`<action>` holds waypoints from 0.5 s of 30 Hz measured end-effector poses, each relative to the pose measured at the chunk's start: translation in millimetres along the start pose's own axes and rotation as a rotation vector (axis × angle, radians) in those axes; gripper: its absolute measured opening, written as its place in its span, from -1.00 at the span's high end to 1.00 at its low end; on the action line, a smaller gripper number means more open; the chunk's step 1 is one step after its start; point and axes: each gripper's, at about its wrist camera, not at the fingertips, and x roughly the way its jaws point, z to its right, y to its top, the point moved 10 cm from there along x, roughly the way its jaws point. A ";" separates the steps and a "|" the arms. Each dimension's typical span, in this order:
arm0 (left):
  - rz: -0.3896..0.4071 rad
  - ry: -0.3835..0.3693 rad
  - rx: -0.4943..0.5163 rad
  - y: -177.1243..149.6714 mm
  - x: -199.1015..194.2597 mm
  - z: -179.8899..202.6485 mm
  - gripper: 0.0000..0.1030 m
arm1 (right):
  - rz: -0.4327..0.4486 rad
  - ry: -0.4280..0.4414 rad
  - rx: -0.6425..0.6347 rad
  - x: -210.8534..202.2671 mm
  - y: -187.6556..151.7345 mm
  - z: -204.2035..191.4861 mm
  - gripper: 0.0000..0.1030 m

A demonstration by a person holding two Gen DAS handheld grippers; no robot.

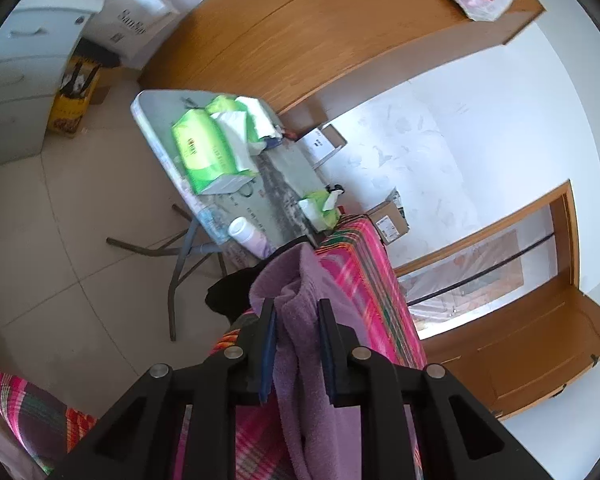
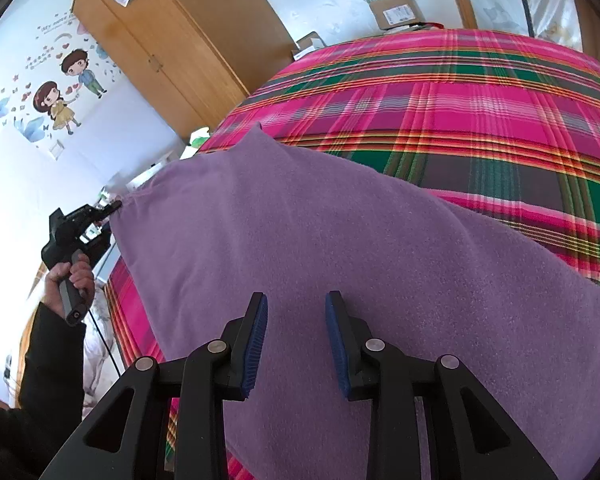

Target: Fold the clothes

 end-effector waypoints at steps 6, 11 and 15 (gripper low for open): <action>0.007 -0.062 0.121 -3.0 -6.2 58.5 0.63 | 0.002 0.004 0.006 -0.7 0.4 1.6 0.40; -0.016 -0.139 0.241 -20.3 -7.1 116.3 0.64 | 0.008 0.007 0.013 -3.0 -0.7 3.2 0.40; -0.060 -0.209 0.345 -46.6 -6.5 162.4 0.64 | 0.014 0.010 0.024 -5.6 -2.1 6.3 0.40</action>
